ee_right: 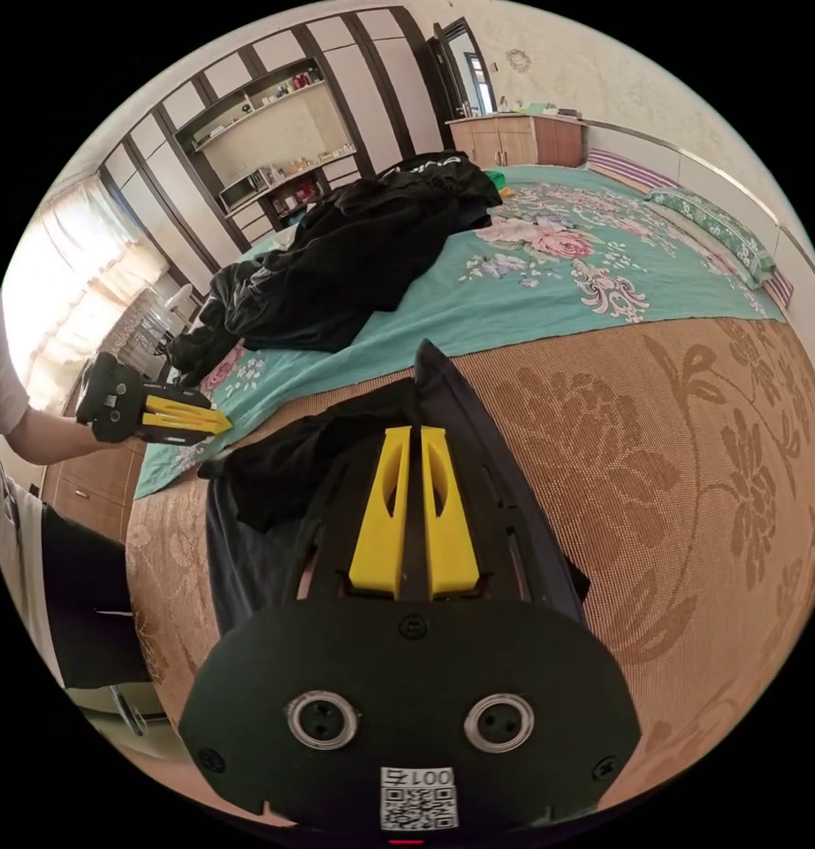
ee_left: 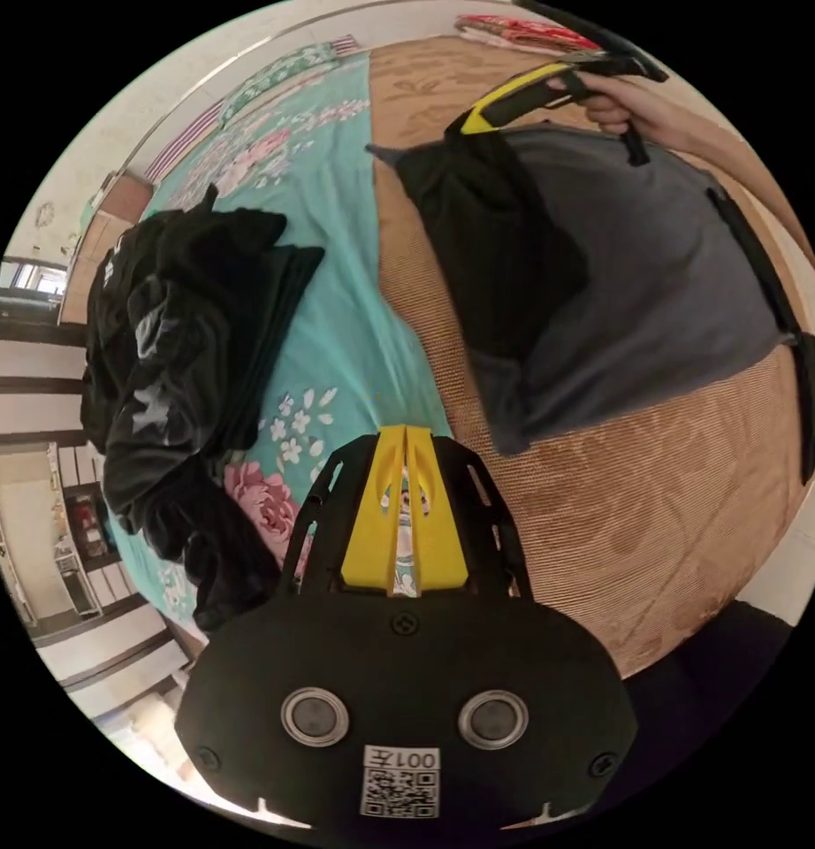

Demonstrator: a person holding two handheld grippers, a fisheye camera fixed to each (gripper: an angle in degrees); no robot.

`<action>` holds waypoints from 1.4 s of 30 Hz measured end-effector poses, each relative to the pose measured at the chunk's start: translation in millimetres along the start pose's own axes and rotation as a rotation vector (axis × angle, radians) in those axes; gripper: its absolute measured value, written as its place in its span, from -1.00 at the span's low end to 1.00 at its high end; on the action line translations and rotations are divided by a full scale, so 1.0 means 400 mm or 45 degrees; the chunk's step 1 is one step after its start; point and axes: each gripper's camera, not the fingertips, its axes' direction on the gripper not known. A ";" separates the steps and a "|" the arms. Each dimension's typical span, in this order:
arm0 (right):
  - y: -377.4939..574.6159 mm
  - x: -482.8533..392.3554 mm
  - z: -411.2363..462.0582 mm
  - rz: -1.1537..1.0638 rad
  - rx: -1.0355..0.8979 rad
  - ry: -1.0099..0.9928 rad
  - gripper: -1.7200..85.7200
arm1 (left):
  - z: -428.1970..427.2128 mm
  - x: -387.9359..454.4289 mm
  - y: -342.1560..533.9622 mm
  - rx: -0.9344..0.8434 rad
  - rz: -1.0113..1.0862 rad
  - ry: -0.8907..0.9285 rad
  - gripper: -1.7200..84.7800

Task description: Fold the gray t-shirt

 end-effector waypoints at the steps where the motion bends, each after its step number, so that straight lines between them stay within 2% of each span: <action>1: 0.000 0.002 0.004 0.003 -0.008 0.004 -0.91 | 0.002 -0.034 0.006 -0.005 -0.073 0.062 -0.98; 4: -0.001 0.004 0.022 0.018 -0.034 0.015 -0.91 | -0.019 -0.076 0.008 0.065 -0.119 0.199 -0.96; 7: 0.002 0.003 0.030 0.043 -0.024 0.012 -0.89 | -0.042 -0.073 -0.004 0.140 -0.064 0.393 -0.86; 8: 0.002 0.003 0.031 0.051 -0.018 -0.004 -0.88 | -0.037 -0.063 -0.010 0.106 -0.050 0.370 -0.79; 10: 0.001 0.008 0.029 0.079 -0.005 -0.037 -0.87 | -0.023 -0.047 -0.013 0.069 -0.030 0.264 -0.79; 13: -0.006 0.009 0.018 0.079 0.013 -0.085 -0.82 | 0.012 -0.044 -0.010 -0.014 -0.022 0.115 -0.85; 16: -0.029 -0.001 0.013 0.028 -0.029 -0.078 -0.83 | 0.018 -0.085 0.009 0.007 -0.068 0.136 -0.96; 18: -0.050 -0.014 0.043 -0.043 -0.165 -0.056 -0.87 | 0.021 -0.127 0.025 0.009 -0.111 0.172 -0.97; 21: -0.067 -0.043 0.074 -0.133 -0.230 0.055 -0.90 | 0.031 -0.217 0.060 0.044 -0.248 0.330 -0.98; 24: -0.086 -0.071 0.051 -0.154 -0.084 0.134 -0.90 | 0.057 -0.322 0.105 0.118 -0.468 0.643 -0.98; 26: -0.092 -0.076 0.038 -0.133 0.008 0.134 -0.90 | 0.104 -0.392 0.151 0.171 -0.628 0.911 -0.98; 29: -0.095 -0.059 0.060 -0.101 -0.036 0.062 -0.87 | 0.142 -0.430 0.193 0.197 -0.666 1.056 -0.98; 32: -0.090 -0.028 0.092 -0.042 -0.174 0.022 -0.79 | 0.140 -0.430 0.211 0.194 -0.600 0.996 -0.98; 37: -0.114 0.002 0.064 0.102 -0.030 -0.039 -0.68 | 0.130 -0.410 0.220 0.135 -0.537 0.766 -0.98; 42: -0.211 -0.011 0.129 0.114 -0.057 -0.057 -0.79 | 0.125 -0.389 0.224 0.099 -0.520 0.644 -0.98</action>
